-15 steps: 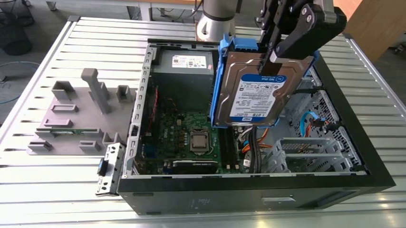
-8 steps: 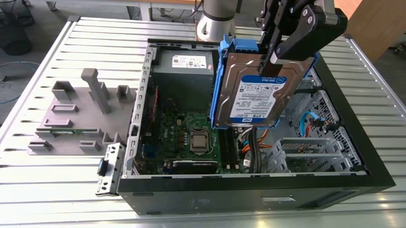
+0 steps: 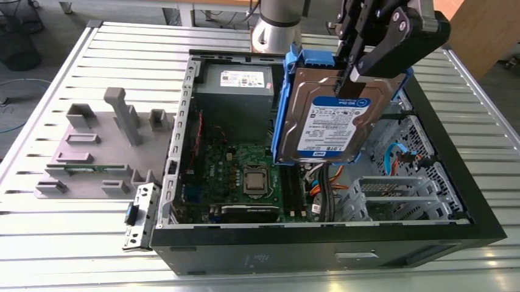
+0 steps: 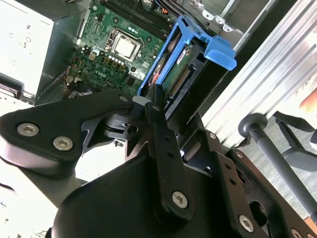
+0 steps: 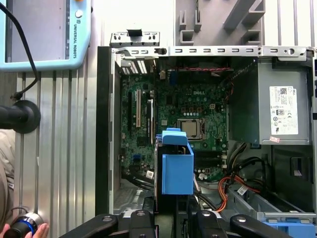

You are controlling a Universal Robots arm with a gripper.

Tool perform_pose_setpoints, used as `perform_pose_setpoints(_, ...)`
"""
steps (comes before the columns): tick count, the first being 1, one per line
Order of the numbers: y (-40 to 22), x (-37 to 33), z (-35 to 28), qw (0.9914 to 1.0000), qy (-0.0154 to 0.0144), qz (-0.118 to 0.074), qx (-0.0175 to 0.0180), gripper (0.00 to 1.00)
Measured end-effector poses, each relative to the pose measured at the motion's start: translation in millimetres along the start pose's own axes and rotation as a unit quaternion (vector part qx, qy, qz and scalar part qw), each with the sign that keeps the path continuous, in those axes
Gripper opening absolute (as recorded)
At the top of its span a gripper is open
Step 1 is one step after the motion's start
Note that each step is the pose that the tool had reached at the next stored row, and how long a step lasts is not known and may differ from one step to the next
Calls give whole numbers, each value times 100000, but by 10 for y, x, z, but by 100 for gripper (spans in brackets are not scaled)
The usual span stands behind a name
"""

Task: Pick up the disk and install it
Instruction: 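Pick up the disk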

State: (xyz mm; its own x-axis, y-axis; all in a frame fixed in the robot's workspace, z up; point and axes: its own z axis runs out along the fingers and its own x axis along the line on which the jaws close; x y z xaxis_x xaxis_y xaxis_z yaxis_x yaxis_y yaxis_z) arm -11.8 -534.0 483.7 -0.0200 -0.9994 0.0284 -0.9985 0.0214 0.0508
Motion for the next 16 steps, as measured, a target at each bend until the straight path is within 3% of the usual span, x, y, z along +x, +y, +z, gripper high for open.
perform_pose_setpoints(16,-48,-1,-3,100000,-5,0,-2,35)
